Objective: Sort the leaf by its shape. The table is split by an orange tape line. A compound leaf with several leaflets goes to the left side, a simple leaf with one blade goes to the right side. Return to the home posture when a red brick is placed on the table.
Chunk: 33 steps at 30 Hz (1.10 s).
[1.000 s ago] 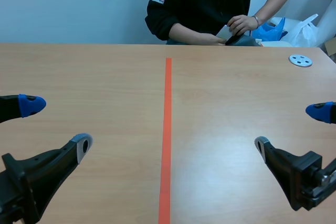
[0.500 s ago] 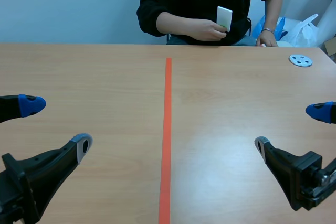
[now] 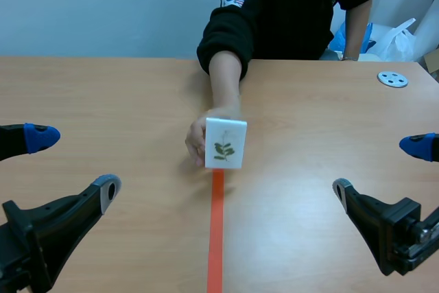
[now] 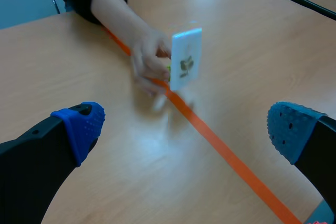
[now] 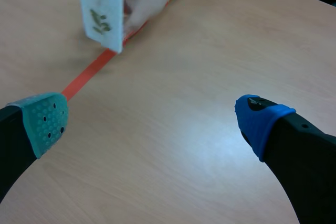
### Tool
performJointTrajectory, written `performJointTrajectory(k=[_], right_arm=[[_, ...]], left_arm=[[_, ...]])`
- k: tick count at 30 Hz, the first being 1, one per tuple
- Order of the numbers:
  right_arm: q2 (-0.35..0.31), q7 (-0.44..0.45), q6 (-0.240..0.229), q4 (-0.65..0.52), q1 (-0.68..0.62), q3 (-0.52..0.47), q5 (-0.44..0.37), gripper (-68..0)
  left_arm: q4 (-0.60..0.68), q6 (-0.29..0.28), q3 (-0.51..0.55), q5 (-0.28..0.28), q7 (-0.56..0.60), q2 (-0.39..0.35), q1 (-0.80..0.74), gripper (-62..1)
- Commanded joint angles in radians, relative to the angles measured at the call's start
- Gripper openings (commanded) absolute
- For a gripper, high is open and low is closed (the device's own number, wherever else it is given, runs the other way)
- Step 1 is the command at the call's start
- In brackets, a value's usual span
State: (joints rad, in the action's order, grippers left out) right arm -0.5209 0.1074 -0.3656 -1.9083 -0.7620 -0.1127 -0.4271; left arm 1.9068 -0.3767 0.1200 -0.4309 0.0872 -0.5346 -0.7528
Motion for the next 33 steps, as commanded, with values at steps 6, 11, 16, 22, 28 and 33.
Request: performJointTrajectory(k=[6, 11, 16, 22, 28, 33], right_arm=[[0.0, 0.015, 0.003, -0.016, 0.014, -0.011, -0.003, 0.3], [0.0, 0.015, 0.003, -0.016, 0.014, -0.011, -0.003, 0.3], [0.0, 0.014, 0.003, -0.016, 0.014, -0.011, -0.004, 0.3], [0.0, 0.01, 0.003, -0.016, 0.014, -0.011, -0.003, 0.3], [0.0, 0.01, 0.002, -0.016, 0.014, -0.01, -0.003, 0.3], [0.0, 0.007, -0.018, -0.008, 0.021, -0.009, -0.003, 0.3]], left_arm=[[0.019, -0.003, -0.002, -0.006, 0.018, 0.005, 0.002, 1.4], [0.019, -0.003, -0.002, -0.006, 0.018, 0.005, 0.002, 1.4], [0.019, -0.003, -0.002, -0.006, 0.018, 0.005, 0.002, 1.4], [0.019, -0.003, -0.002, -0.006, 0.018, 0.005, 0.002, 1.4], [0.019, -0.003, -0.002, -0.006, 0.018, 0.005, 0.002, 1.4], [0.019, -0.003, -0.002, -0.006, 0.018, 0.005, 0.002, 1.4]])
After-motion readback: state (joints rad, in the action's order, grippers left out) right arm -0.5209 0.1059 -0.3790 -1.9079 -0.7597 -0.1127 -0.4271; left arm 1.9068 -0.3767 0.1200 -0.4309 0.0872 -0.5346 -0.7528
